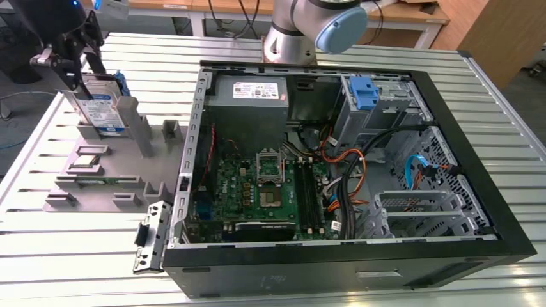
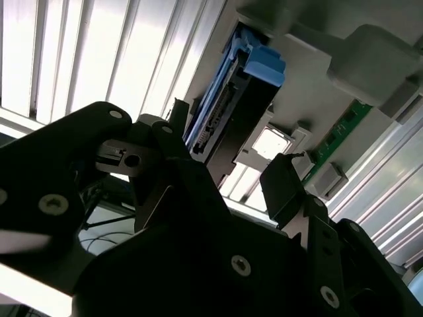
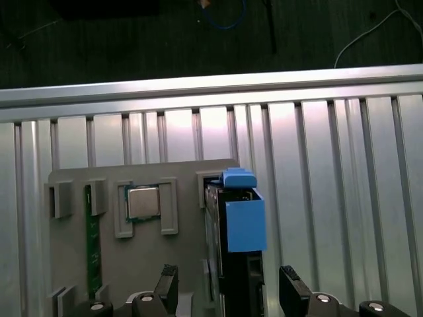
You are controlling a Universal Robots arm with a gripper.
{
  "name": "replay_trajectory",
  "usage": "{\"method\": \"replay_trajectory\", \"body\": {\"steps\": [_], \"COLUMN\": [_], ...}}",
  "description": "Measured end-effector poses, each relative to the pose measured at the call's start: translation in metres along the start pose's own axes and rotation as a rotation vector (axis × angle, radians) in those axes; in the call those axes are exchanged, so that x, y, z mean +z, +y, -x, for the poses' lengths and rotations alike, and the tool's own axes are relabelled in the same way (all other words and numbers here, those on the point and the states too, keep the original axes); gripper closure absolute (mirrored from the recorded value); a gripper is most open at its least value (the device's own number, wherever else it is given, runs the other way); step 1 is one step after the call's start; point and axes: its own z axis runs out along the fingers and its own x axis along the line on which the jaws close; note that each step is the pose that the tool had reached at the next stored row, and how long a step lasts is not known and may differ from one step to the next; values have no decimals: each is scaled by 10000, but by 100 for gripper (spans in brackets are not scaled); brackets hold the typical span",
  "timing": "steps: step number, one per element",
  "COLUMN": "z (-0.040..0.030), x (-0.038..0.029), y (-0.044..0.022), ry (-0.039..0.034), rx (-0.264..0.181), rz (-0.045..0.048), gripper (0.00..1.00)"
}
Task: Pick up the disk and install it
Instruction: 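Pick up the disk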
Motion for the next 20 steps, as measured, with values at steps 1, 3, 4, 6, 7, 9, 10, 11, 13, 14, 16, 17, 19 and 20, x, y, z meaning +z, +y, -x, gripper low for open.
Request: {"method": "replay_trajectory", "body": {"steps": [1,3,4,6,7,9,10,11,13,14,16,17,19,20], "z": [-1,-2,-2,-2,-1,-2,-2,0,4,4,3,2,2,2], "x": [14,18,18,18,19,23,24,26,31,33,34,35,38,41], "y": [0,1,1,1,1,0,0,1,2,4,6,7,8,8], "ry": [-19,-33,-33,-34,-39,-142,-217,-281,-362,-376,-375,-371,-363,-359], "rx": [-2,-3,-2,-2,-2,-25,-43,-64,-122,-163,-290,-375,-565,-664], "rz": [1,5,5,5,5,13,23,31,42,46,58,67,81,87], "gripper": [29,29,29,29,29,29,29,29,29,29,29,29,29,29]}}
